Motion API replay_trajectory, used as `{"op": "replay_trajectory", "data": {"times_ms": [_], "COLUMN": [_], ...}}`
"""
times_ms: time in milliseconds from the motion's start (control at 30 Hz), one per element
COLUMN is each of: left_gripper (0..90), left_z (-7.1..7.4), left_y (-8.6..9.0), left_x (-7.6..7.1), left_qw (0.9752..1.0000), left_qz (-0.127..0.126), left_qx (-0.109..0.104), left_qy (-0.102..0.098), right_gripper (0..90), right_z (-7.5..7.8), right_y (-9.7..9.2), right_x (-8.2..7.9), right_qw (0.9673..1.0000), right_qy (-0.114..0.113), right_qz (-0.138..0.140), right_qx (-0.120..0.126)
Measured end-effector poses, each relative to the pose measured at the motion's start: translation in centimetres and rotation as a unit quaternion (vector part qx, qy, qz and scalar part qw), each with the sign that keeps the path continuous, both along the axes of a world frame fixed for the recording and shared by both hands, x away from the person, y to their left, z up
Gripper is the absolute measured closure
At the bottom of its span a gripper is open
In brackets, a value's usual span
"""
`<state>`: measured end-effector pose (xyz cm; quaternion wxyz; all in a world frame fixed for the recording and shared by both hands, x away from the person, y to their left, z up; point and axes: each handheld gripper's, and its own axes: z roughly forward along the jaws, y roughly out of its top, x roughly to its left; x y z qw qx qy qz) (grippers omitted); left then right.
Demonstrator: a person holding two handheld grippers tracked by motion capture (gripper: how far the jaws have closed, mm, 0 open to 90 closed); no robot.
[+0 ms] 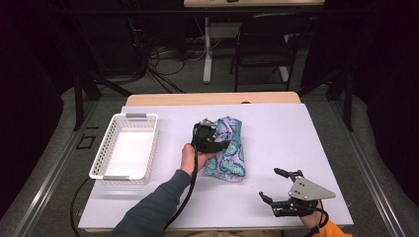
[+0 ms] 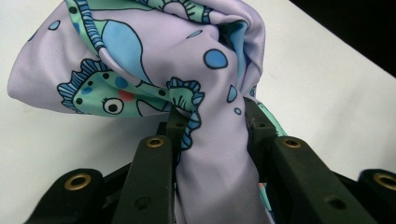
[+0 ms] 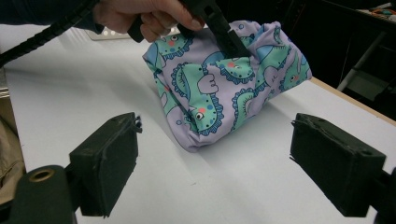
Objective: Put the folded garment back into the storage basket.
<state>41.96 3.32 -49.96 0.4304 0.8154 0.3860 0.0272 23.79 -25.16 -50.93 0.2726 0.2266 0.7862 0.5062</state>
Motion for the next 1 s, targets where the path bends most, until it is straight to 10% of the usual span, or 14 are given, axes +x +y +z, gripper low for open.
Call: {"op": "replay_trajectory", "data": {"times_ms": [1000], "left_gripper": [70.0], "left_z": [4.6], "left_y": [1.7], "left_x": [-0.9], "left_qw": [0.9986], "left_qz": [-0.017], "left_qx": [0.017], "left_qy": [-0.047], "right_gripper": [14.5], "right_z": [0.0], "right_y": [0.0], "right_x": [-0.1], "right_qw": [1.0], "right_qy": [0.002], "right_qz": [-0.002], "right_qx": [-0.001]}}
